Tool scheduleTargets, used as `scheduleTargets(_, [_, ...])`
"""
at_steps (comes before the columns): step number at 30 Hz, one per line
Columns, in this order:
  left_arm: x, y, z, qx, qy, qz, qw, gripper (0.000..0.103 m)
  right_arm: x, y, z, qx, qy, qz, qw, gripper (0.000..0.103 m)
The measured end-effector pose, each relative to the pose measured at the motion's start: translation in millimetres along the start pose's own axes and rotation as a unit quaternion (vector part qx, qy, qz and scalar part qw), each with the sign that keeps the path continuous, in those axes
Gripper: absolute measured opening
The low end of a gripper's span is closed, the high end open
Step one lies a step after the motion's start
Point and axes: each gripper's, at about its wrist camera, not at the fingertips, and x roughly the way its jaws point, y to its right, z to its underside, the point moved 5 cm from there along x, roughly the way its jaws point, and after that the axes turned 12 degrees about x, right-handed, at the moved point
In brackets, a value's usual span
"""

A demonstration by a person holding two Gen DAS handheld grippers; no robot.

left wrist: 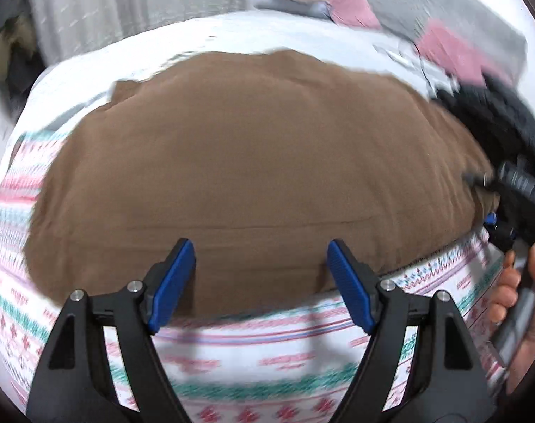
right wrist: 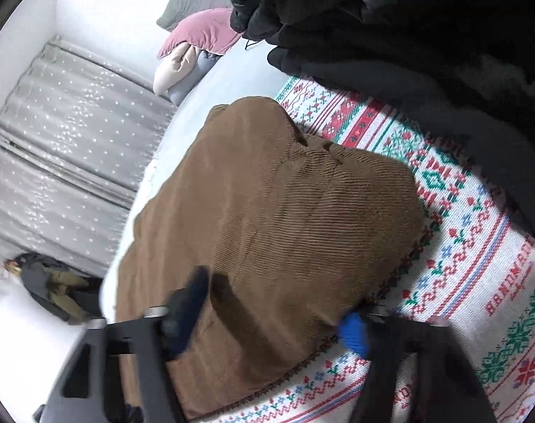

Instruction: Fold large clothes

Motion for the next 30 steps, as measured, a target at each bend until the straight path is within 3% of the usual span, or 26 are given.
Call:
scheduleTargets(1, [-3.8,-19.1,3.6,-0.024,0.001,-0.005,0.9997,0.079,-1.7,-1.7,-0.8,-0.005,0.006,0.004,1.0,0.031])
scheduleTargets(4, [-13.2,-83.7,17.6,-0.108,0.01,0.008,0.9941,0.079,-9.1,-11.7,-4.8,-0.014,0.017,0.002,1.0,0.021])
scheduleTargets(7, [-19.2,-134.2,32.1,-0.149,0.027,0.004,0.9884,0.079,-22.8,-40.5,1.9,-0.082,0.061,0.025,0.994,0.018])
scheduleTargets(10, [-10.4,-151.8,45.3,-0.175,0.038,0.071,0.9814,0.079,-31.8,-73.5,12.9,-0.149,0.098,0.055,0.983,0.018])
scheduleTargets(13, [-3.0,-154.7,48.0,-0.174,0.04,0.092,0.9796,0.079,-36.8,-108.8,25.2,-0.196,0.129,0.086,0.968,0.017])
scheduleTargets(19, [-14.5,-168.1,46.9,-0.196,0.054,0.129,0.9707,0.079,-45.0,-200.0,74.9,-0.345,0.203,0.109,0.91,0.017])
scheduleTargets(26, [-26.6,-195.2,54.6,-0.227,0.06,0.129,0.9635,0.079,-31.3,-276.7,177.1,-0.487,0.25,0.073,0.834,0.016])
scheduleTargets(28, [-35.6,-212.8,60.8,-0.251,0.076,0.135,0.9555,0.079,-25.0,-292.0,220.1,-0.542,0.25,0.048,0.801,0.016])
scheduleTargets(30, [-43.5,-233.1,68.0,-0.286,0.092,0.136,0.9442,0.079,-14.1,-302.6,268.9,-0.607,0.247,0.026,0.755,0.016])
